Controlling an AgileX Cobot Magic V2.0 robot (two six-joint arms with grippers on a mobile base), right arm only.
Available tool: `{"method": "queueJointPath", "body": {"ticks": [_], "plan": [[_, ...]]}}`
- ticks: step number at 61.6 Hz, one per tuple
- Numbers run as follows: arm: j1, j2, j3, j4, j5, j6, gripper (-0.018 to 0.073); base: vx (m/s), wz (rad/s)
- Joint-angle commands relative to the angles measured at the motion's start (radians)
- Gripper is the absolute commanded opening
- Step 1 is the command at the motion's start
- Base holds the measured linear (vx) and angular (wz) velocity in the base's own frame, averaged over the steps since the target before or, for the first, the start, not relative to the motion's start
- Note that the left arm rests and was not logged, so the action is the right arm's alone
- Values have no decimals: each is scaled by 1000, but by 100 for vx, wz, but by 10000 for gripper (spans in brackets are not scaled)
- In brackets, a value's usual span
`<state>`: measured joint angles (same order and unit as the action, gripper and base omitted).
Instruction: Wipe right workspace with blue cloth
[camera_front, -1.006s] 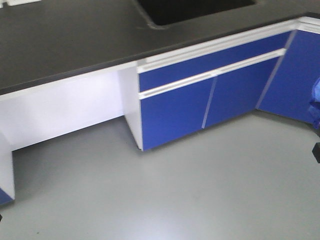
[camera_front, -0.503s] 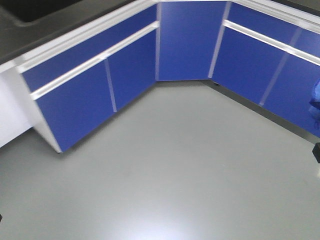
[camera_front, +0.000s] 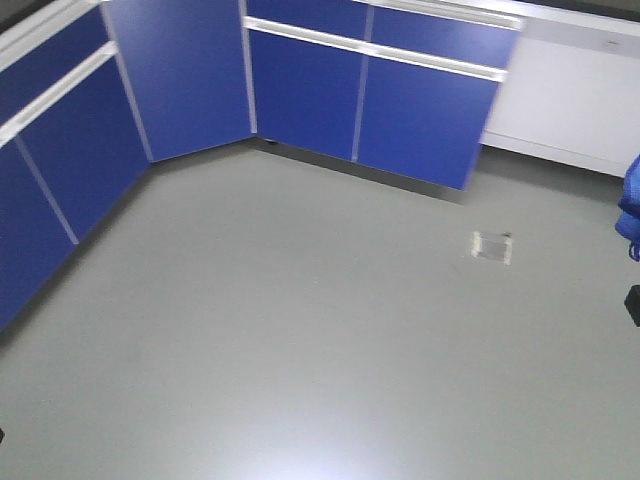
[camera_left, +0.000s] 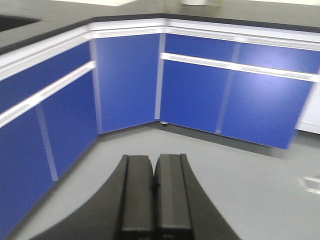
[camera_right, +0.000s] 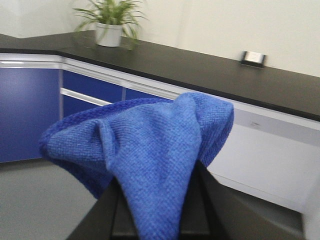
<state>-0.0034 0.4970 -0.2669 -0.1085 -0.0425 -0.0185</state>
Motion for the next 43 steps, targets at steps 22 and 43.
{"method": "queueJointPath", "body": {"ticks": [22,43], "plan": [[-4,2,-32,-5,-89,-11,-3,-12,-53],[-4,2,-32,-5,-81,-10,-3,-2,-43]]}}
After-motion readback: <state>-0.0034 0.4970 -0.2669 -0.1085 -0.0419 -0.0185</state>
